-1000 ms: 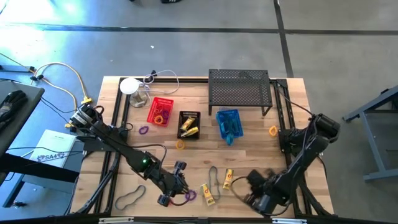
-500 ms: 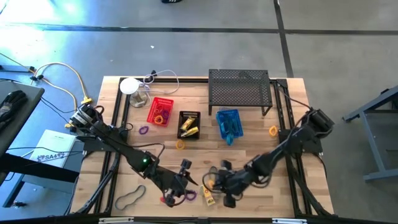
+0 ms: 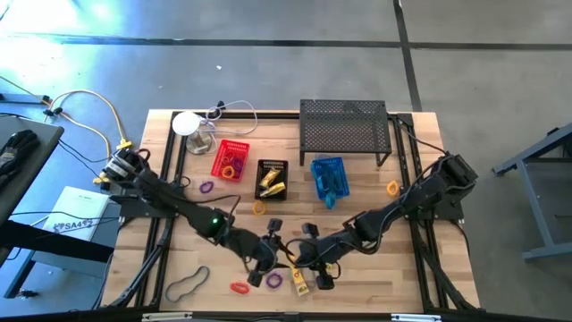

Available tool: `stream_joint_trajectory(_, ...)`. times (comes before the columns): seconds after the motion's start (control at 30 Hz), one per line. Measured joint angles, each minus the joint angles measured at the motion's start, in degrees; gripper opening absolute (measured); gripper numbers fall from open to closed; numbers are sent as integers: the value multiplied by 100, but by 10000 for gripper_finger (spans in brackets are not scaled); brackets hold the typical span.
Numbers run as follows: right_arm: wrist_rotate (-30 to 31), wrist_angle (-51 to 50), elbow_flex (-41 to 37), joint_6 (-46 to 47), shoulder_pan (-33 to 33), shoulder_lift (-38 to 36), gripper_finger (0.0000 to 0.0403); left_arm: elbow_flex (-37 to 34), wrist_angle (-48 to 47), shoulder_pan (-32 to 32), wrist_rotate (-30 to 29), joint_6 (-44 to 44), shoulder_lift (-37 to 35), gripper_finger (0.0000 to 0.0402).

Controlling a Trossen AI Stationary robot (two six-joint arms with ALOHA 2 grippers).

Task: Pick & Place Office Desk Supplies
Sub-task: Put the bottom right yellow wrist coil keychain into the orange bin

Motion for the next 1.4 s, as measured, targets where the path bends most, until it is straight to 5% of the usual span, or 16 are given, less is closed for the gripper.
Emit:
stream_joint_trajectory(0.17, -194, 68, 0, -546, -46, -4, 4, 0, -9, 154, 573, -225, 0, 148)
stream_joint_trajectory(1.07, -196, -10, 7, -1150, -279, -7, 4, 0, -404, 128, 540, -506, 376, 146)
stream_joint_trajectory(1.23, -315, -54, 7, -937, -240, -7, 4, 0, -422, 111, 540, -592, 376, 111)
stream_joint_trajectory(1.4, -313, -72, 7, -655, -243, -7, 6, 0, -431, 116, 524, -603, 376, 29)
